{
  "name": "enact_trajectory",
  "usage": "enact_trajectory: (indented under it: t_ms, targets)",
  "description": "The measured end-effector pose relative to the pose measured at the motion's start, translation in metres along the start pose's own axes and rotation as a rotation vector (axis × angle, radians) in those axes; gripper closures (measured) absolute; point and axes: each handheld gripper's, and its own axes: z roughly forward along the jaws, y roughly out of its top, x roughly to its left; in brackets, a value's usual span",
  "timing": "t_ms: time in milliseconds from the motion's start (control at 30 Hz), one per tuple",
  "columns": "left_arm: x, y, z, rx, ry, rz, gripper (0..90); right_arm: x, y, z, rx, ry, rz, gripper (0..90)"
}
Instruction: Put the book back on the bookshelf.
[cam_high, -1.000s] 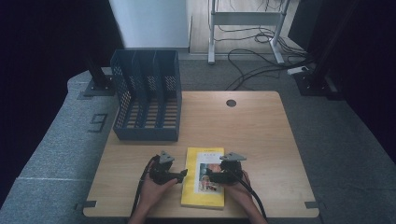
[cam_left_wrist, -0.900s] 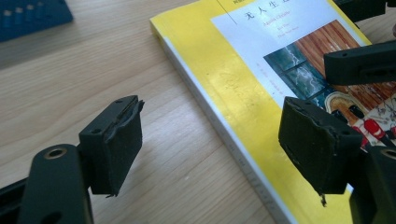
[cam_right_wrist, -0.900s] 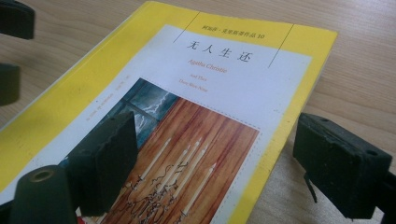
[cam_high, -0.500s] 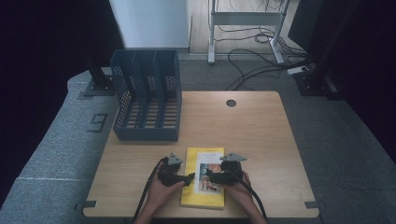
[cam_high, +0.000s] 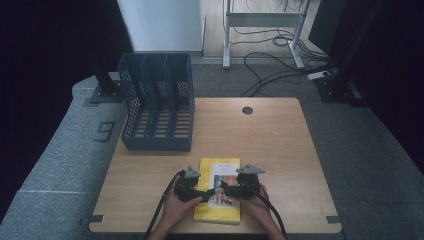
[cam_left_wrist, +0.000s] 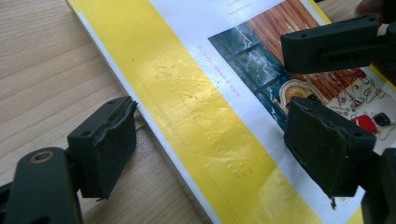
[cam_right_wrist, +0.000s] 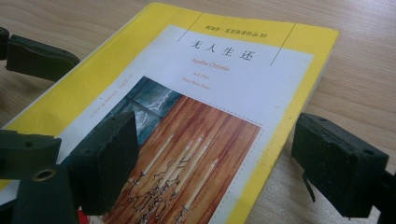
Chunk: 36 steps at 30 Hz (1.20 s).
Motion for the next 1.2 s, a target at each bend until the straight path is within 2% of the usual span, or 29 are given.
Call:
enact_trajectory:
  t_ms: [133, 267, 433, 567, 733, 767, 800, 867, 1067, 1200]
  targets:
    - [0.000, 0.000, 0.000, 0.004, 0.002, -0.006, 17.4, 0.000, 0.000, -0.004, -0.015, -0.015, -0.029, 21.7]
    - [-0.001, 0.000, 0.000, 0.005, 0.006, -0.007, 17.2, -0.002, 0.000, -0.005, -0.021, -0.012, -0.017, 25.3]
    - [-0.001, 0.000, 0.000, 0.002, 0.005, -0.006, 17.2, 0.001, 0.002, -0.010, -0.043, -0.030, -0.029, 30.1]
    - [-0.001, 0.000, 0.000, -0.002, 0.003, -0.006, 17.2, 0.004, 0.006, -0.017, -0.066, 0.003, -0.019, 30.3]
    - [-0.001, -0.001, 0.000, -0.004, 0.005, -0.006, 17.2, 0.006, 0.007, -0.020, -0.090, 0.020, -0.017, 30.8]
    - [-0.001, -0.001, 0.000, -0.004, 0.007, -0.005, 17.2, 0.006, 0.008, -0.021, -0.102, 0.038, -0.014, 31.1]
    - [-0.002, -0.001, 0.000, -0.004, 0.007, -0.005, 17.3, 0.006, 0.009, -0.025, -0.131, 0.078, 0.013, 32.7]
    - [-0.001, -0.001, 0.000, -0.006, 0.005, -0.006, 17.3, 0.006, 0.009, -0.027, -0.146, 0.095, 0.022, 33.3]
    - [-0.001, -0.001, 0.000, -0.008, 0.003, -0.008, 17.2, 0.010, 0.009, -0.028, -0.167, 0.122, -0.018, 34.0]
    - [-0.002, -0.001, -0.001, -0.010, 0.005, -0.007, 17.5, 0.012, 0.009, -0.030, -0.187, 0.143, -0.024, 34.3]
